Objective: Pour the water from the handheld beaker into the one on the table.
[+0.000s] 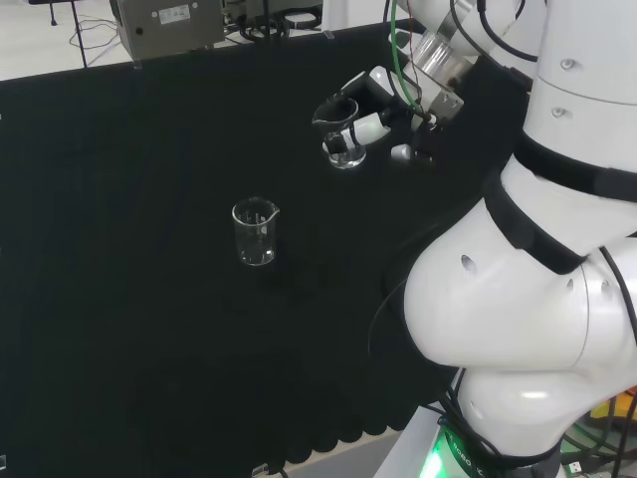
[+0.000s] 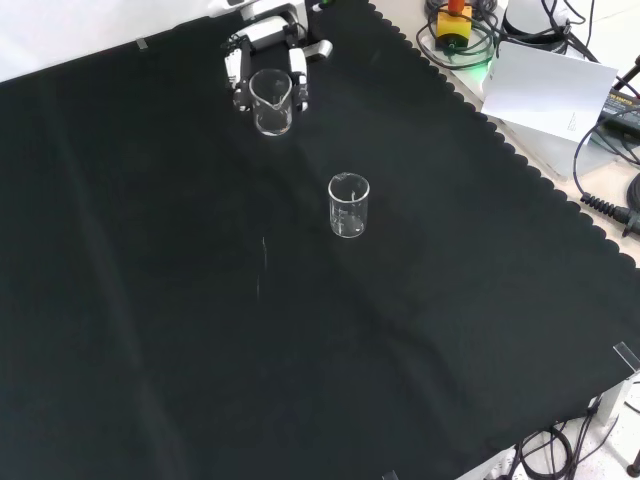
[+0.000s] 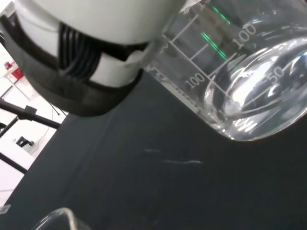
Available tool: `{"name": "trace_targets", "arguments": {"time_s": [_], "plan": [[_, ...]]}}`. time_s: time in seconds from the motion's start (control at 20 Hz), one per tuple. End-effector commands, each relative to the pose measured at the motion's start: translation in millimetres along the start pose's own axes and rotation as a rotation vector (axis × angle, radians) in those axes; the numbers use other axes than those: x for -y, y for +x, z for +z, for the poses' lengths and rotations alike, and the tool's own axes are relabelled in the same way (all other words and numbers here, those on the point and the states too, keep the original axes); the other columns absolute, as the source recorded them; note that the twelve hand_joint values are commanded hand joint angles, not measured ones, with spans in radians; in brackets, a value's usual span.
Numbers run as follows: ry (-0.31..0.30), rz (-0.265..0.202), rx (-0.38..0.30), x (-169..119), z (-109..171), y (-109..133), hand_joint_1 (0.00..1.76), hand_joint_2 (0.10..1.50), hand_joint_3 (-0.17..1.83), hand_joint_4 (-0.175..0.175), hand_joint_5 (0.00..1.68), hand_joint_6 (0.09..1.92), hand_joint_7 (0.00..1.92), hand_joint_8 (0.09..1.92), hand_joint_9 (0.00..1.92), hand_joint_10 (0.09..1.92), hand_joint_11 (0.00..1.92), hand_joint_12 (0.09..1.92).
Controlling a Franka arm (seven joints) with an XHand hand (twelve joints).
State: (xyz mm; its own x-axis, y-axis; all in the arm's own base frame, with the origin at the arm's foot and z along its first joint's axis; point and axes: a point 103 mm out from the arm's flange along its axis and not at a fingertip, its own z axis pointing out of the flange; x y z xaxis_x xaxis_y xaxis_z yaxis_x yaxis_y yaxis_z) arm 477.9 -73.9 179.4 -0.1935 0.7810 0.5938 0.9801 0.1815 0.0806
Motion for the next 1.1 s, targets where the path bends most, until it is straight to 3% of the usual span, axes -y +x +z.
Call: {"name": "trace_targets", "arguments": {"time_s": [0.05,0.4,0.7,0.9,1.0,1.1], "plan": [[0.062,0.002,0.069,15,3,25,1.33,0.61,0.62,-0.175,1.48,0.23,1.6,0.09,1.79,0.11,1.36,0.67],[0.149,0.056,0.18,25,16,46,1.33,0.61,0.62,-0.175,1.47,0.24,1.6,0.09,1.79,0.11,1.36,0.65],[0.195,0.071,0.218,29,33,56,1.33,0.6,0.64,-0.175,1.44,0.32,1.6,0.09,1.8,0.14,1.36,0.62],[0.232,0.057,0.26,29,44,63,1.32,0.58,0.76,-0.175,1.31,0.62,1.38,0.57,1.75,0.3,1.36,0.62],[0.244,0.049,0.292,28,48,67,1.31,0.57,0.81,-0.175,1.26,0.74,1.32,0.7,1.71,0.39,1.35,0.64],[0.262,0.043,0.332,28,51,71,1.22,0.59,0.81,-0.049,1.24,0.78,1.45,0.73,1.69,0.47,1.35,0.66]]}}
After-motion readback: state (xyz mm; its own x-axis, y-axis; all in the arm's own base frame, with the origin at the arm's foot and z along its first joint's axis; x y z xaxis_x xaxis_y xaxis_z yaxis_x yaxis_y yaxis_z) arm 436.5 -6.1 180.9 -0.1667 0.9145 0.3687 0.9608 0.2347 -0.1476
